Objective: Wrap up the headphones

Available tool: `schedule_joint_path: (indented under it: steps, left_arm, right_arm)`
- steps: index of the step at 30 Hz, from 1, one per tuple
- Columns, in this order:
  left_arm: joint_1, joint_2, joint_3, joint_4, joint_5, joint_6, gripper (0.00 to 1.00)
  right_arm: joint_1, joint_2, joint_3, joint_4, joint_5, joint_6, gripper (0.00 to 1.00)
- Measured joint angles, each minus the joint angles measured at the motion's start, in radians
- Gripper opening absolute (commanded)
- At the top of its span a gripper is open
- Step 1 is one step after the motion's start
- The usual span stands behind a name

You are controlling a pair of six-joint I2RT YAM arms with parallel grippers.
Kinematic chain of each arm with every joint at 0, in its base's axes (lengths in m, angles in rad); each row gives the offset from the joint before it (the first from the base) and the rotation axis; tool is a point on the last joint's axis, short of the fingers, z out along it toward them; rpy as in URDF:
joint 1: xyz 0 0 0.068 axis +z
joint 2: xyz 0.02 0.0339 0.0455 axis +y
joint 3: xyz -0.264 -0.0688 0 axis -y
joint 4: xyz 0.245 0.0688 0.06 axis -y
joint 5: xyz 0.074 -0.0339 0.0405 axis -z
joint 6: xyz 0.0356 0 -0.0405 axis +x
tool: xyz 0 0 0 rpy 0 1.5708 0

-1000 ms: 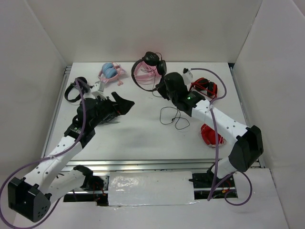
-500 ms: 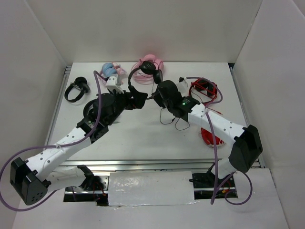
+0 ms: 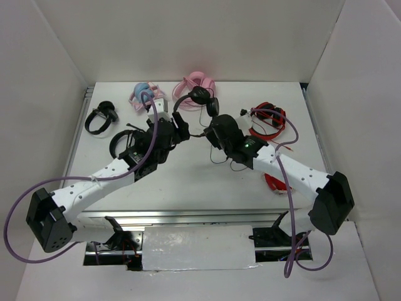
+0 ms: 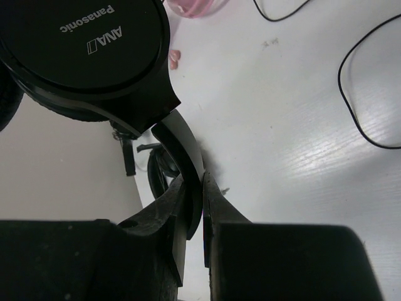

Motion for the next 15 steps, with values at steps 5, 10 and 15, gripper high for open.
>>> schedule_joint_path:
  steps: [5,10,15]
  left_arm:
    - [-0.025,0.001,0.010,-0.018,-0.054,-0.037,0.62]
    - [-0.038,0.028,0.042,-0.034,-0.067,-0.040,0.33]
    - [-0.037,0.080,0.102,-0.080,-0.101,-0.054,0.00]
  right_arm:
    - [0.003,-0.022,-0.001,0.006,0.030,-0.007,0.00]
    - [0.013,-0.022,-0.033,0.063,0.042,-0.042,0.00]
    - [0.033,-0.022,-0.085,0.165,0.070,-0.087,0.08]
